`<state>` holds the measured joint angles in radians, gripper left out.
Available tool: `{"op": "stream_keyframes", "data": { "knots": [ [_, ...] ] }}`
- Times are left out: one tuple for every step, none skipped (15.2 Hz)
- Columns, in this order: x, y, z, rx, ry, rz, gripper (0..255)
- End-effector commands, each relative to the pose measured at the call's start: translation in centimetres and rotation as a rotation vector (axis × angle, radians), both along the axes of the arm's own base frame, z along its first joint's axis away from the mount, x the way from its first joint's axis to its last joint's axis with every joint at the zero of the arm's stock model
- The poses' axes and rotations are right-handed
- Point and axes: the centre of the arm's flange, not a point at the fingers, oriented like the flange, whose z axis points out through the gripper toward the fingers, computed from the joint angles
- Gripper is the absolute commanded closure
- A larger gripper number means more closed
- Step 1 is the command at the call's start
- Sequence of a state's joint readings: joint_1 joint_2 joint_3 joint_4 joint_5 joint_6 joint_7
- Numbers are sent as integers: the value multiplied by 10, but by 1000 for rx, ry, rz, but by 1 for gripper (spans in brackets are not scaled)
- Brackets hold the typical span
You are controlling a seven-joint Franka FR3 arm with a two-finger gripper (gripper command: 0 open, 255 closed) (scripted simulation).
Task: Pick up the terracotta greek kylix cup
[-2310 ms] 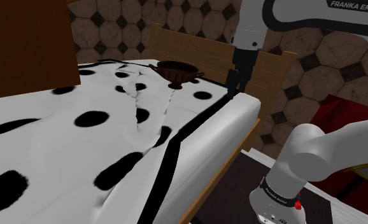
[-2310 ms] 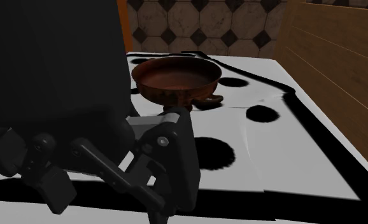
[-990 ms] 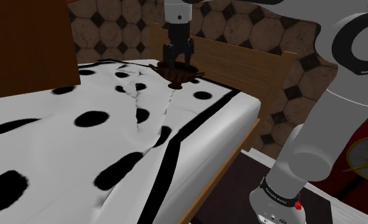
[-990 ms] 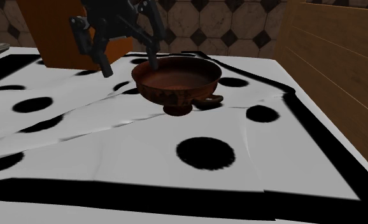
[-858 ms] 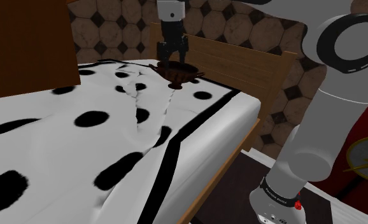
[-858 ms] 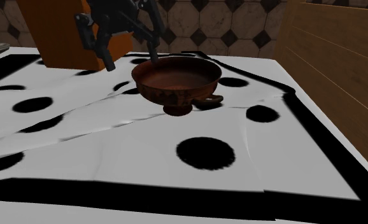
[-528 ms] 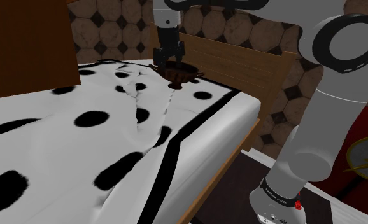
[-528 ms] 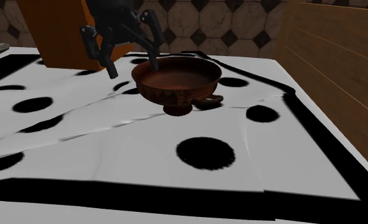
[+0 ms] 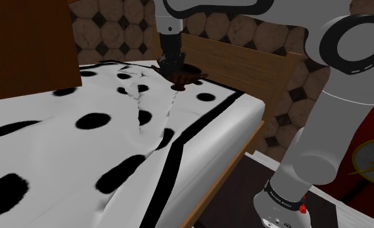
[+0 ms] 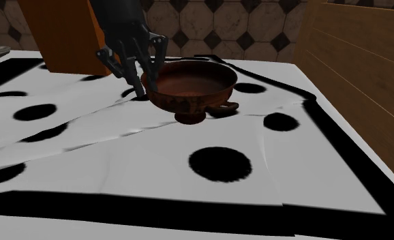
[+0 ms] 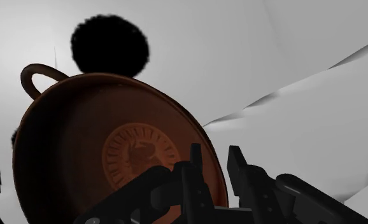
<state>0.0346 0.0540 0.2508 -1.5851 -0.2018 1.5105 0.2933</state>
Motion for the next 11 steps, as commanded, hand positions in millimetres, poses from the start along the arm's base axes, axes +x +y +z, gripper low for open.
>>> {"op": "stream_keyframes", "data": {
  "knots": [
    [0,0,-1,0,1,0,255],
    [0,0,-1,0,1,0,255],
    [0,0,-1,0,1,0,255],
    [0,0,-1,0,1,0,255],
    [0,0,-1,0,1,0,255],
    [0,0,-1,0,1,0,255],
    [0,0,4,0,1,0,255],
    [0,0,10,0,1,0,255],
    [0,0,15,0,1,0,255],
    [0,0,20,0,1,0,255],
    [0,0,25,0,1,0,255]
  ]
}}
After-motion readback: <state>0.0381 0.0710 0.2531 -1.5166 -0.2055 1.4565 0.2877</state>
